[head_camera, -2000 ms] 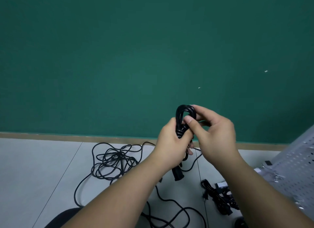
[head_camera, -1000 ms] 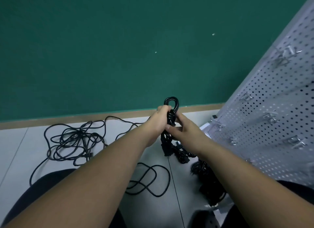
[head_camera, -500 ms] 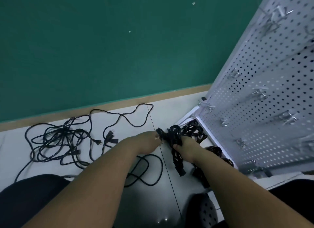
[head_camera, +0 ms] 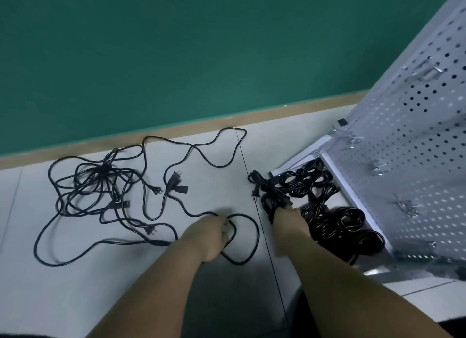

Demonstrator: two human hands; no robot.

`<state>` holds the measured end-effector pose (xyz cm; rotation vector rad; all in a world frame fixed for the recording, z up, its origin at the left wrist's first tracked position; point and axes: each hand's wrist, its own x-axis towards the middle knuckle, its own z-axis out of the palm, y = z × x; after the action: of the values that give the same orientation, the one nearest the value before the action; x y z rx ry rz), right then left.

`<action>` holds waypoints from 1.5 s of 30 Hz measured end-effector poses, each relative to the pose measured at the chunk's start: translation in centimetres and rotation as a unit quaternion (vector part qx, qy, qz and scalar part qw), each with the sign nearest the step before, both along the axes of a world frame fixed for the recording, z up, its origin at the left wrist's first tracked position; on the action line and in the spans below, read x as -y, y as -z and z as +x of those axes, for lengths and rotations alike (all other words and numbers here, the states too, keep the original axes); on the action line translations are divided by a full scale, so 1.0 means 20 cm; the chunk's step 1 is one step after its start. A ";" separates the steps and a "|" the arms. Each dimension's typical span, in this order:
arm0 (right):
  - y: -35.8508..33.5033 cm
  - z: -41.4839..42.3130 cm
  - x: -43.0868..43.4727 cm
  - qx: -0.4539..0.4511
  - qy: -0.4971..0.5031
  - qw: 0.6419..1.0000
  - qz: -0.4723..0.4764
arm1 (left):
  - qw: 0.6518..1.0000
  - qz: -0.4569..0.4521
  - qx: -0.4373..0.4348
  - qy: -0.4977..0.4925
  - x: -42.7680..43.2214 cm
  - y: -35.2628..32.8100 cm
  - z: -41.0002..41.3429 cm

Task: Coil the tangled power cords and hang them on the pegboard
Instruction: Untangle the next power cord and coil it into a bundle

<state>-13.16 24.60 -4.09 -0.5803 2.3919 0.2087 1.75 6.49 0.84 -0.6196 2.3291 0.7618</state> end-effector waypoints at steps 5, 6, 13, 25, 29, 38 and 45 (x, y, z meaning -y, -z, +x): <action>0.09 0.04 0.03 -0.081 0.023 0.996 0.023 | 0.999 -0.011 0.037 -0.034 0.08 0.06 0.12; 0.10 0.06 0.04 -0.109 0.019 0.994 0.019 | 0.998 -0.011 0.047 -0.049 0.10 0.08 0.14; 0.04 0.13 0.21 -0.143 0.015 0.989 -0.043 | 0.992 0.000 0.049 -0.117 0.24 0.10 0.26; -0.02 0.18 0.66 0.045 -0.147 0.976 -0.153 | 0.978 -0.047 -0.009 -0.202 0.45 0.04 0.55; -0.03 0.25 0.85 0.062 -0.195 0.966 -0.161 | 0.975 -0.065 -0.017 -0.211 0.51 0.05 0.62; 0.00 0.41 1.30 -0.019 -0.388 0.910 -0.145 | 0.979 -0.074 -0.019 -0.189 0.54 0.09 0.77; 0.08 0.51 1.38 -0.112 -0.428 0.896 -0.023 | 0.976 -0.051 -0.017 -0.210 0.57 0.11 0.83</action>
<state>-3.06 -3.04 -5.73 -1.6888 2.1893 0.6201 18.36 -4.95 -1.34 -1.1774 2.3059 0.8429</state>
